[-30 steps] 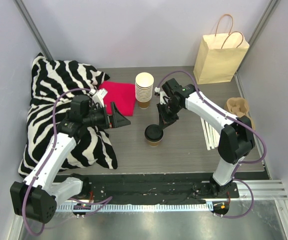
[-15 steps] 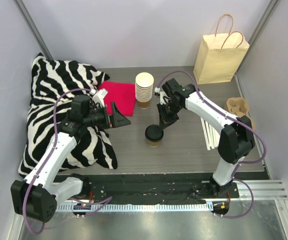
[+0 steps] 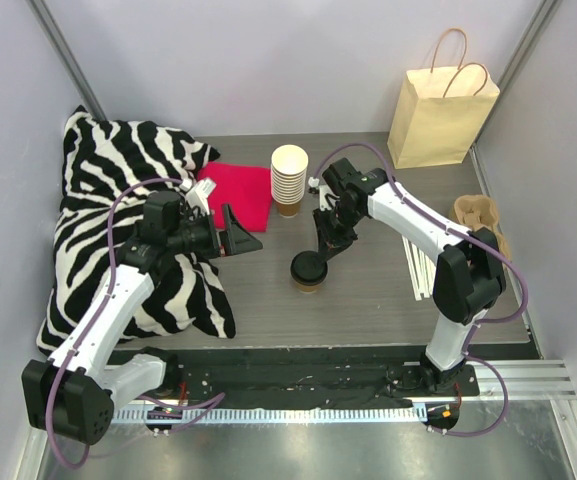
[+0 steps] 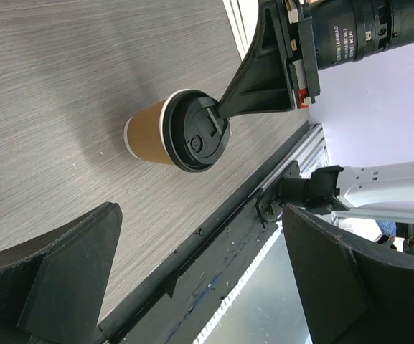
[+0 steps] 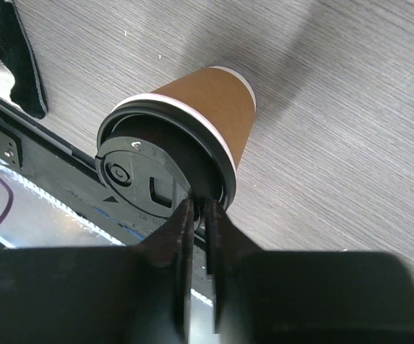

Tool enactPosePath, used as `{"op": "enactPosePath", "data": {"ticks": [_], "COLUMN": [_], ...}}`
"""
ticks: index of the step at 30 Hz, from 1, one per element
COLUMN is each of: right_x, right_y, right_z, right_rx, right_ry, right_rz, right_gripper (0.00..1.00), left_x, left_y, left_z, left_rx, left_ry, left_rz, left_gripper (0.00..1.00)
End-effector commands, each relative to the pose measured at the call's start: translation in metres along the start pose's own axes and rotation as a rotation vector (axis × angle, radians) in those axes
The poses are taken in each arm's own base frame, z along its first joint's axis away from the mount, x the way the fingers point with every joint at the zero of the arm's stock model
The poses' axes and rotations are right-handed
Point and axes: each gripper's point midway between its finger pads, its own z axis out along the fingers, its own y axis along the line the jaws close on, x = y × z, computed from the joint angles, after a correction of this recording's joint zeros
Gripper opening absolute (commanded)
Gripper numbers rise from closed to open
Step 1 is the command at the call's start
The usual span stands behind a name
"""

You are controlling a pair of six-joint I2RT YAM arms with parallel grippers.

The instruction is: Pack the takeout coffee

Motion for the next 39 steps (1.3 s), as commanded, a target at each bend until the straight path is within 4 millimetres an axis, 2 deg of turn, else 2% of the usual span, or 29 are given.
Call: {"op": "enactPosePath", "data": {"ticks": [1, 9, 12, 13, 17, 21, 24, 27, 28, 29, 30, 31, 32, 34, 35, 36, 37, 38, 39], "right_x": [-0.01, -0.013, -0.013, -0.013, -0.013, -0.01, -0.002, 0.006, 0.005, 0.005, 0.003, -0.007, 0.0, -0.01, -0.007, -0.006, -0.009, -0.007, -0.006], "right_y": [0.004, 0.014, 0.017, 0.018, 0.016, 0.014, 0.021, 0.038, 0.045, 0.049, 0.053, 0.06, 0.063, 0.065, 0.063, 0.062, 0.06, 0.059, 0.059], "right_z": [-0.008, -0.017, -0.023, -0.028, -0.044, -0.067, -0.085, -0.097, -0.094, -0.094, -0.097, -0.098, -0.091, -0.085, -0.077, -0.073, -0.067, -0.062, -0.059], "right_rx": [-0.004, -0.047, -0.058, -0.06, -0.079, -0.133, -0.246, -0.391, -0.447, -0.476, -0.506, -0.552, -0.599, -0.639, -0.647, -0.652, -0.659, -0.662, -0.671], "right_ry": [-0.031, -0.043, -0.051, -0.063, -0.098, -0.135, -0.164, -0.213, -0.238, -0.258, -0.287, -0.332, -0.294, -0.318, -0.29, -0.279, -0.276, -0.257, -0.245], "right_rz": [-0.018, -0.043, -0.061, -0.071, -0.095, -0.126, -0.126, -0.128, -0.105, -0.099, -0.095, -0.106, -0.042, -0.012, 0.032, 0.047, 0.056, 0.077, 0.09], "right_gripper": [0.2, 0.36, 0.49, 0.56, 0.72, 0.79, 0.83, 0.81, 0.76, 0.74, 0.72, 0.68, 0.67, 0.6, 0.58, 0.56, 0.52, 0.5, 0.45], "left_x": [-0.006, -0.006, -0.007, -0.007, -0.009, -0.009, -0.01, -0.01, -0.006, -0.01, -0.002, 0.004, 0.002, 0.015, 0.013, 0.017, 0.021, 0.019, 0.025], "left_y": [-0.009, -0.01, -0.011, -0.012, -0.015, -0.025, -0.033, -0.046, -0.045, -0.051, -0.058, -0.057, -0.061, -0.064, -0.069, -0.072, -0.069, -0.075, -0.083], "left_z": [0.0, 0.0, 0.0, 0.0, -0.001, -0.004, -0.008, -0.006, -0.002, 0.001, 0.007, 0.013, 0.018, 0.034, 0.039, 0.044, 0.055, 0.06, 0.064], "left_rx": [0.037, 0.045, 0.049, 0.051, 0.059, 0.102, 0.13, 0.187, 0.186, 0.209, 0.229, 0.226, 0.225, 0.237, 0.257, 0.271, 0.269, 0.302, 0.329], "left_ry": [-0.023, -0.016, -0.013, -0.013, -0.01, 0.017, 0.012, -0.007, -0.008, -0.031, -0.016, -0.011, -0.029, 0.012, 0.009, 0.028, 0.054, 0.047, 0.08], "left_rz": [0.036, 0.037, 0.042, 0.042, 0.056, 0.107, 0.136, 0.148, 0.118, 0.137, 0.142, 0.137, 0.136, 0.106, 0.074, 0.053, 0.027, 0.036, 0.022], "left_gripper": [1.0, 1.0, 1.0, 1.0, 1.0, 1.0, 1.0, 1.0, 1.0, 1.0, 1.0, 1.0, 1.0, 0.98, 0.95, 0.88, 0.84, 0.79, 0.7]}}
